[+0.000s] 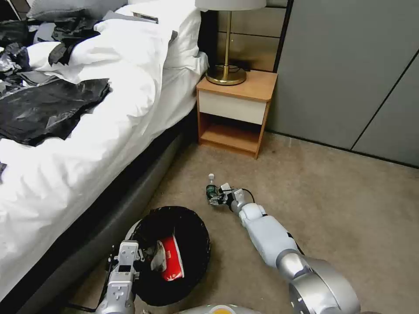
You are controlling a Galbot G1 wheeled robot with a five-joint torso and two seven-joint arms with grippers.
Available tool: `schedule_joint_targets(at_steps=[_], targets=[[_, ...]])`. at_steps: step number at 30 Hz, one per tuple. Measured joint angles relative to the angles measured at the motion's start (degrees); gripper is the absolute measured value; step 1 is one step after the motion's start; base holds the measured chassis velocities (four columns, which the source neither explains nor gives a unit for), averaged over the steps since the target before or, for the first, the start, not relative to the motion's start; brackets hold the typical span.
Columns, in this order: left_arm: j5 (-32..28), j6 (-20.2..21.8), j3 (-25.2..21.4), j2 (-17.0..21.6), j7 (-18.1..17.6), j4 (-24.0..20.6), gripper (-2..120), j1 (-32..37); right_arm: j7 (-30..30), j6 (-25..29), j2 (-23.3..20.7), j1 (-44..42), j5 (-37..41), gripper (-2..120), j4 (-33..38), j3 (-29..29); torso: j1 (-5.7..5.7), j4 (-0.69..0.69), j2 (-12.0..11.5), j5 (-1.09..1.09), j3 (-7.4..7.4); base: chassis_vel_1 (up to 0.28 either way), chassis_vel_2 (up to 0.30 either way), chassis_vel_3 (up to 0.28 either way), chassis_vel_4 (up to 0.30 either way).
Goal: Pick up the trash bin, then pick up the garbage from the floor and place it into the trash bin.
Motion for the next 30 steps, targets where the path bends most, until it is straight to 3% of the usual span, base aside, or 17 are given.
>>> schedule_joint_targets(at_steps=[24,30], targets=[[1.5,-0.9,0.3,-0.4,0.0,0.0,0,0.5,0.7,-3.2,0.0,1.0,2.3,99,-1.2,0.0,0.00,0.00,0.0,0.00,0.00,0.000,0.000,0.000,0.000],[1.5,-1.0,0.5,-0.4,0.0,0.0,0,0.4,0.7,-3.4,0.0,1.0,2.7,78,-1.1,0.0,0.00,0.00,0.0,0.00,0.00,0.000,0.000,0.000,0.000]])
